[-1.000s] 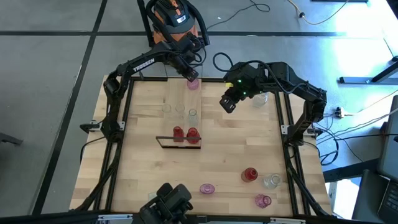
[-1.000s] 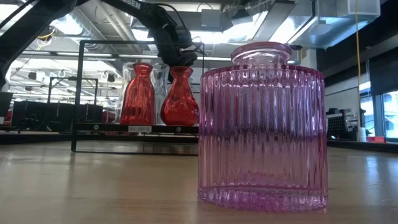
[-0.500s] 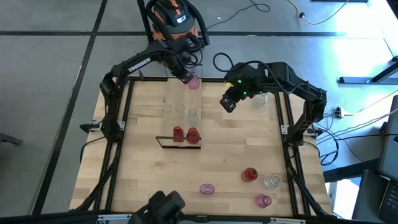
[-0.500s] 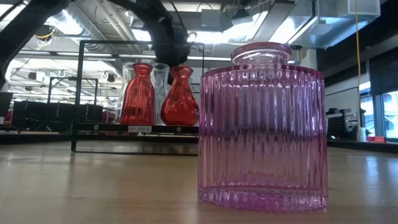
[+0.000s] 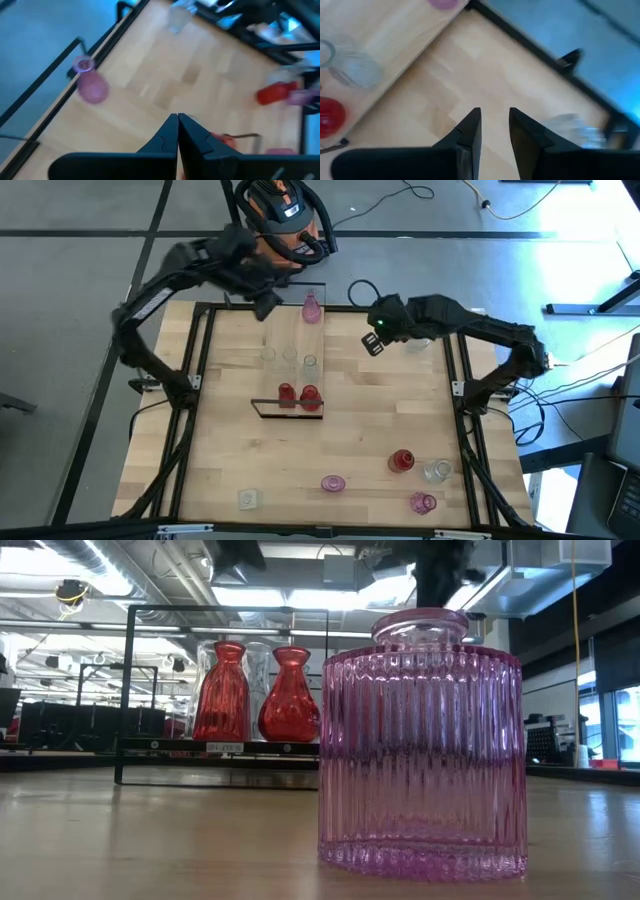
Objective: Sort vases onto shelf
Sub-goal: Put the transparent vase on the shelf
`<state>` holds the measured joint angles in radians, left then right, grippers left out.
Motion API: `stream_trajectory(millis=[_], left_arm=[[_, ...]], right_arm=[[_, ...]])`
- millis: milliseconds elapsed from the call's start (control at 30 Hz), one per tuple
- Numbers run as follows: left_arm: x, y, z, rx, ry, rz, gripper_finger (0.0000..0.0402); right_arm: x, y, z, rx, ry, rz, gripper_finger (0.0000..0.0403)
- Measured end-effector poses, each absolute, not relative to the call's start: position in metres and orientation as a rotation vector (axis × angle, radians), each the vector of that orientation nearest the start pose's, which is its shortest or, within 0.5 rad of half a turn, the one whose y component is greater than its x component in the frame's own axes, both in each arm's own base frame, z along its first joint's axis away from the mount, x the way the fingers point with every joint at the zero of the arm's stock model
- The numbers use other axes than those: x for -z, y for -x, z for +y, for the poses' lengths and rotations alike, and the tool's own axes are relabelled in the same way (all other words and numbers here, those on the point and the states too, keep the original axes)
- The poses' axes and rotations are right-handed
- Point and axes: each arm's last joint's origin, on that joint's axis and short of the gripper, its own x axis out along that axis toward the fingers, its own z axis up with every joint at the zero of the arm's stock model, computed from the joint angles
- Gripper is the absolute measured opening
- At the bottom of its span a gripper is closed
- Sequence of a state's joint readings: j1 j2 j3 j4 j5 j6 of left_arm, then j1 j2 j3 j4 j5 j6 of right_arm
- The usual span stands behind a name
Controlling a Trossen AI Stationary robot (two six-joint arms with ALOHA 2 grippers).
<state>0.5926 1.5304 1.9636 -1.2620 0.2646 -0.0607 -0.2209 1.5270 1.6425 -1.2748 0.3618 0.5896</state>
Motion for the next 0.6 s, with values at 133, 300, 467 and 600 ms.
stream_trajectory(millis=[133,300,467,600], left_arm=[[-0.475,-0.209,0.114,-0.282,0.366,0.674,0.0],[-0.489,-0.191,0.087,-0.237,0.333,0.632,0.0],[-0.488,-0.187,0.079,-0.286,0.299,0.669,0.0],[-0.485,-0.185,0.08,-0.327,0.264,0.709,0.0]], right_arm=[[-0.343,-0.252,-0.08,0.88,-0.573,0.842,0.0083],[-0.335,-0.216,-0.093,1.073,-0.678,0.693,0.0083],[-0.331,-0.181,-0.107,1.258,-0.762,0.81,0.0089],[-0.327,-0.169,-0.12,1.32,-0.817,0.851,0.0115]])
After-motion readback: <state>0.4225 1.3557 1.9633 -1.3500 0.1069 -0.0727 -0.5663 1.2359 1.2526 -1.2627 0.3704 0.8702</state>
